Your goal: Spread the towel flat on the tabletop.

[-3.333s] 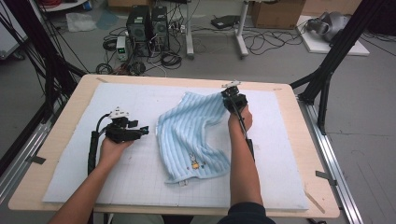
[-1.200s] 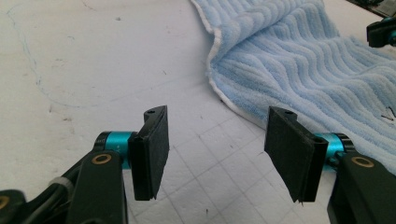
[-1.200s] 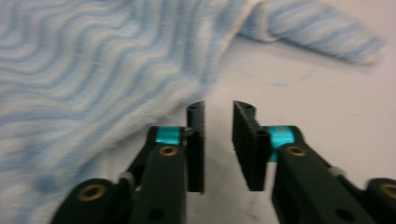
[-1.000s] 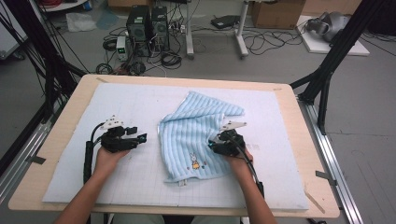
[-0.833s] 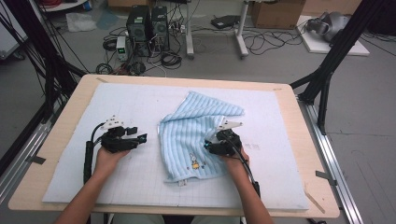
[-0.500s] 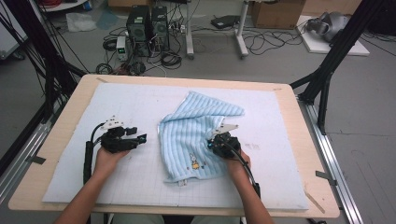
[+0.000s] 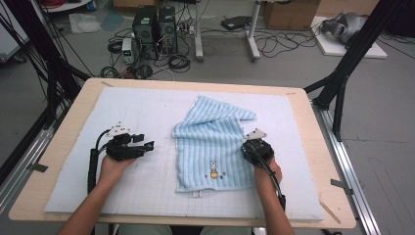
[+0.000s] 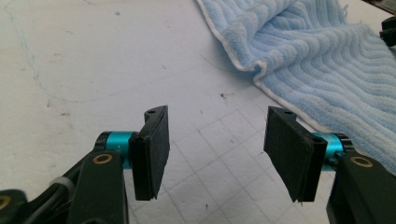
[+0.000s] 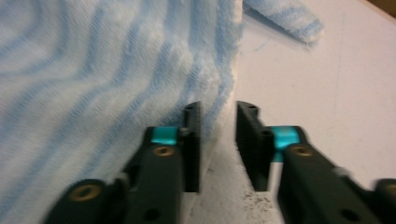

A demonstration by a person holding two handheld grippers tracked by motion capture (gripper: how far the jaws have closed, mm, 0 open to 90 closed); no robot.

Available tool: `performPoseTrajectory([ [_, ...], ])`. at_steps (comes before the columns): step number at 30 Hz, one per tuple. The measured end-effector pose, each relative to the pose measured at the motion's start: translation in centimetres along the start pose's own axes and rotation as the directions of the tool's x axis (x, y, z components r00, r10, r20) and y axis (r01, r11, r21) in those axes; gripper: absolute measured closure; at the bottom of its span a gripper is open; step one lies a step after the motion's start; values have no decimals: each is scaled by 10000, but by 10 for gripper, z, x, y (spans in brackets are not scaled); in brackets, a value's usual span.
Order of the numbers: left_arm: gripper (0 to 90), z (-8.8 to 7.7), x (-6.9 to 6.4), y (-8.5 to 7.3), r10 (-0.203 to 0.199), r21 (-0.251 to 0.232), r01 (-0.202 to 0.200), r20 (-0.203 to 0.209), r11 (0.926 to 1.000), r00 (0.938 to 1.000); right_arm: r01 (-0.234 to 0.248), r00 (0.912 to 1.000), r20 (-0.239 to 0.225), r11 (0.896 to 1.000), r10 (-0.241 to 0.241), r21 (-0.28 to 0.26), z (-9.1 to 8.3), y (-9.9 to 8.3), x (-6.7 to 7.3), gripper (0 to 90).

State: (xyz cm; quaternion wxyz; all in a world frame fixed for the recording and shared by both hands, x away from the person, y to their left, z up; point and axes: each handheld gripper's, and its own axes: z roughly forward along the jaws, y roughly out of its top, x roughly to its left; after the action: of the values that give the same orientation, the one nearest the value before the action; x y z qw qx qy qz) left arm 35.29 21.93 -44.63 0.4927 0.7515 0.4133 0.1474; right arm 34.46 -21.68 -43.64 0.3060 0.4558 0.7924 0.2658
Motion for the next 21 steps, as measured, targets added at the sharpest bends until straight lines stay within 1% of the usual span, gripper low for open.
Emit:
performPoseTrajectory([
  [1,435,0,-1,0,23,1,-23,78,10000,10000,-448,9980,-460,9976,425,-523,-7,-1,-5,549],
  [2,435,1,-2,0,14,14,-15,212,10000,9998,-448,9980,-460,9976,425,-523,-7,-1,-5,549],
  [3,442,1,-3,1,-27,-6,27,351,10000,9994,-673,9961,-616,9950,629,-734,-11,-2,-8,535],
  [4,459,2,-5,1,-48,-5,49,508,10000,9987,-1063,9897,-1075,9881,944,-1112,-16,-5,-14,497],
  [5,459,5,-7,2,-114,-9,115,672,9999,9977,-1220,9867,-1221,9853,1073,-1198,-18,-7,-15,490],
  [6,459,7,-10,3,-70,104,61,829,9999,9965,-1220,9867,-1221,9853,1073,-1198,-18,-7,-15,490],
  [7,459,10,-14,4,-29,188,11,982,9998,9952,-1253,9854,-1317,9838,1084,-1282,-20,-8,-16,482],
  [8,460,14,-17,6,65,276,-97,1111,9996,9938,-1194,9861,-1316,9837,1018,-1343,-20,-9,-16,471],
  [9,460,18,-21,7,132,450,-187,1195,9988,9927,-1229,9850,-1381,9829,1039,-1370,-20,-10,-16,467],
  [10,456,23,-26,8,109,528,-177,1263,9984,9919,-1351,9825,-1468,9812,1146,-1378,-21,-11,-17,465],
  [11,456,28,-30,9,126,569,-203,1325,9982,9911,-1351,9825,-1468,9812,1146,-1378,-21,-11,-17,465],
  [12,439,33,-34,9,131,681,-227,1379,9974,9904,-1361,9822,-1497,9794,1136,-1495,-21,-11,-18,464],
  [13,421,43,-44,12,180,1046,-342,1521,9939,9882,-1432,9808,-1548,9771,1189,-1572,-22,-11,-18,461],
  [14,414,43,-44,12,180,1046,-342,1521,9939,9882,-1432,9808,-1548,9771,1189,-1572,-22,-11,-18,461],
  [15,414,47,-50,14,288,1092,-468,1607,9929,9866,-1461,9799,-1591,9760,1204,-1613,-23,-11,-19,459],
  [16,409,56,-62,20,739,1307,-970,1712,9867,9825,-1516,9784,-1651,9746,1243,-1649,-24,-11,-19,455],
  [17,409,56,-62,20,739,1307,-970,1712,9867,9825,-1516,9784,-1651,9746,1243,-1649,-24,-11,-19,455],
  [18,410,66,-73,23,1350,1619,-1607,1591,9736,9780,-1538,9779,-1663,9745,1264,-1633,-23,-12,-20,453],
  [19,411,70,-77,24,1620,1812,-1875,1469,9654,9758,-1535,9773,-1712,9745,1252,-1636,-23,-12,-21,453],
  [20,418,70,-77,24,1620,1812,-1875,1469,9654,9758,-1535,9773,-1712,9745,1252,-1636,-23,-12,-21,453],
  [21,436,77,-85,23,2206,2048,-2412,1186,9486,9681,-1527,9761,-1789,9753,1235,-1598,-22,-13,-20,451],
])
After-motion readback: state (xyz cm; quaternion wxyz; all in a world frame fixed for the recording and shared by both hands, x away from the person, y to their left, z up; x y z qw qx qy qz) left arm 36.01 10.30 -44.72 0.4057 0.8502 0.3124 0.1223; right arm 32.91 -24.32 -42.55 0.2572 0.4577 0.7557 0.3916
